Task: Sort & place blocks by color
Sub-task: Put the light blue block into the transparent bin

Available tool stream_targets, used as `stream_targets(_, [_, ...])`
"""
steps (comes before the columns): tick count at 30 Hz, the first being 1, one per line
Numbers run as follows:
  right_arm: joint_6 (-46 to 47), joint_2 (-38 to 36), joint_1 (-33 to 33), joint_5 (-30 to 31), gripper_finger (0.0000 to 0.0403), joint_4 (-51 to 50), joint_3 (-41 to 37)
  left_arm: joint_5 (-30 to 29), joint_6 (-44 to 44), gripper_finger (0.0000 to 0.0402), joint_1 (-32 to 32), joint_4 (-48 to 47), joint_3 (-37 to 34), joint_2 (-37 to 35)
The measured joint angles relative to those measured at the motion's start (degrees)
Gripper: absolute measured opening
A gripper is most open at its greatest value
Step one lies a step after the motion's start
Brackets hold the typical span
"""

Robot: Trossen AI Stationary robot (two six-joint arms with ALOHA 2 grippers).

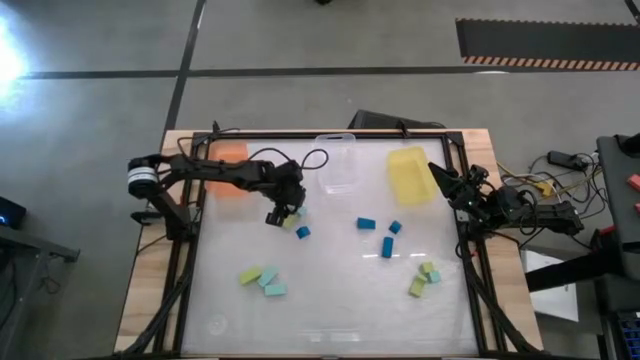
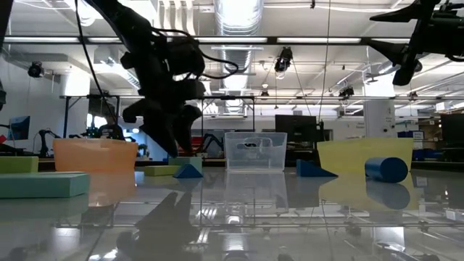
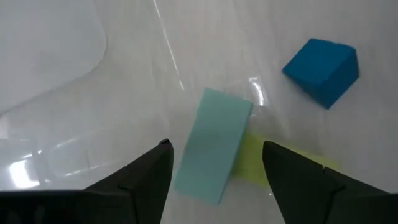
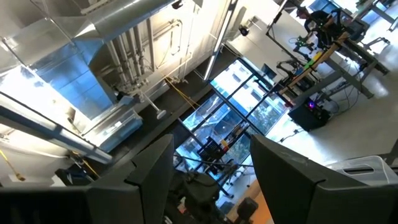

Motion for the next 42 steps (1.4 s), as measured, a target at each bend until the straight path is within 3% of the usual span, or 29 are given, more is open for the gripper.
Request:
stream_targets(15, [0.0, 0.0, 0.0, -0.04, 0.0203, 0.19, 0.0, 0.09, -0.58, 0.0225, 0.63, 2.37, 0.56, 3.02])
stream_targets(32, [0.01, -0.02, 0.0, -0.04, 0.0203, 0.18, 0.0, 0.01, -0.61, 0.0114, 0.66, 1.53, 0.81, 2.7])
stream_targets(42, [0.0, -0.02, 0.0, -0.04, 0.0203, 0.17, 0.0, -2.81, -0.84, 0.0116, 0.52, -0.2, 0.83, -6.84])
